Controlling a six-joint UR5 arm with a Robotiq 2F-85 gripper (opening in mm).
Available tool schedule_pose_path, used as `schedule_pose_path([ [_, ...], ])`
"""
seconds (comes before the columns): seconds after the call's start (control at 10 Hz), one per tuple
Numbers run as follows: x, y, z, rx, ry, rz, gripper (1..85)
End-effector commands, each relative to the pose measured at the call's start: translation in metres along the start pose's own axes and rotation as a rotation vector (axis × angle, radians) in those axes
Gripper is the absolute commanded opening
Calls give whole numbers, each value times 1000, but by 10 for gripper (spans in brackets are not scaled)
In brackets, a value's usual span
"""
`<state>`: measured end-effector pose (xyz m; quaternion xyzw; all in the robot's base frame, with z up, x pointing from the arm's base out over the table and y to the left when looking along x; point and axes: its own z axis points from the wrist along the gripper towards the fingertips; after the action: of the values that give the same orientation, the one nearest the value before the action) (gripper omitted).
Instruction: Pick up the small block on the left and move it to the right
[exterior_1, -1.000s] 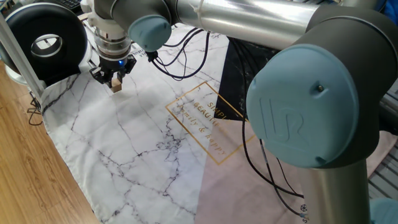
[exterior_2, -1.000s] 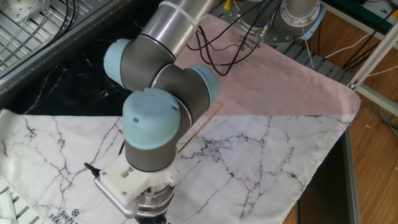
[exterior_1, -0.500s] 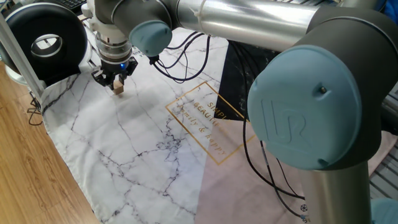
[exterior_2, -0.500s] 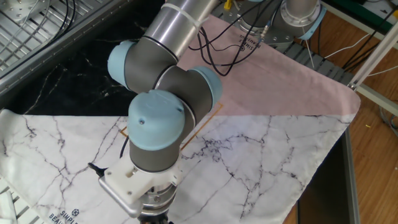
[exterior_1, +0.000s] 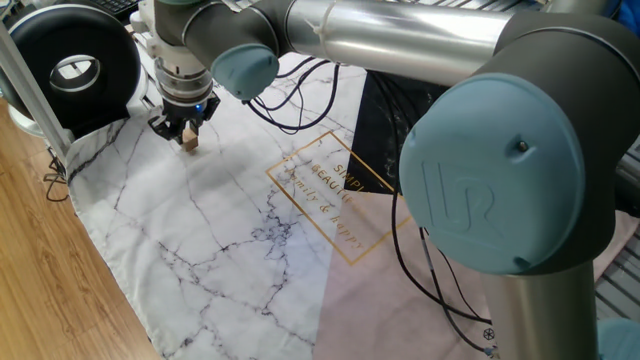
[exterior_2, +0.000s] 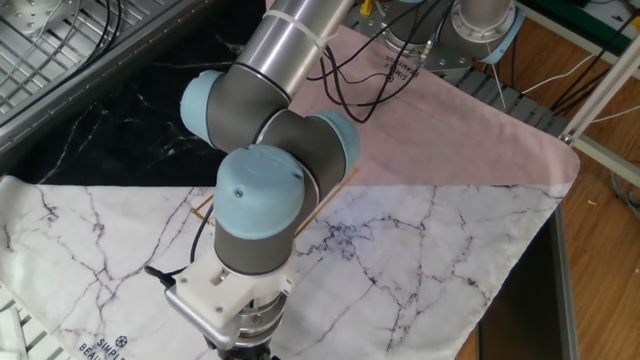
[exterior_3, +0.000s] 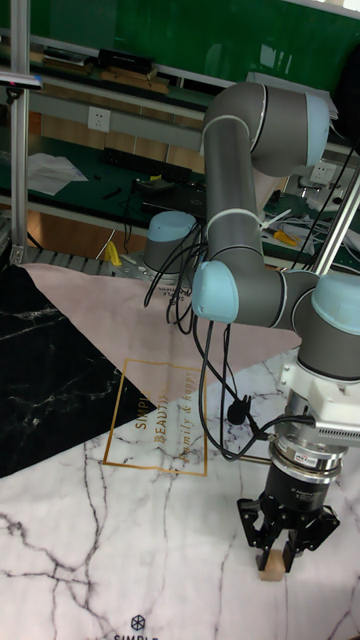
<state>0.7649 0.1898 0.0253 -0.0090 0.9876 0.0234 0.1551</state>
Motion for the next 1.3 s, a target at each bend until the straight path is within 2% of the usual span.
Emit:
schedule_pose_path([
  [0.0,1,1,1,-11,3,-11,633],
  [0.1,2,0,1,-5,8,-9,683],
  [0.2,3,-1,0,-4,9,-13,797],
  [0.4,7,-1,-1,-1,26,-17,850],
  [0.6,7,2,-1,-15,29,-17,850],
  [0.8,8,-3,-5,4,40,-28,850],
  [1.1,-3,1,-29,-29,65,-40,850],
  [1.2,-11,-3,-34,-24,65,-23,707],
])
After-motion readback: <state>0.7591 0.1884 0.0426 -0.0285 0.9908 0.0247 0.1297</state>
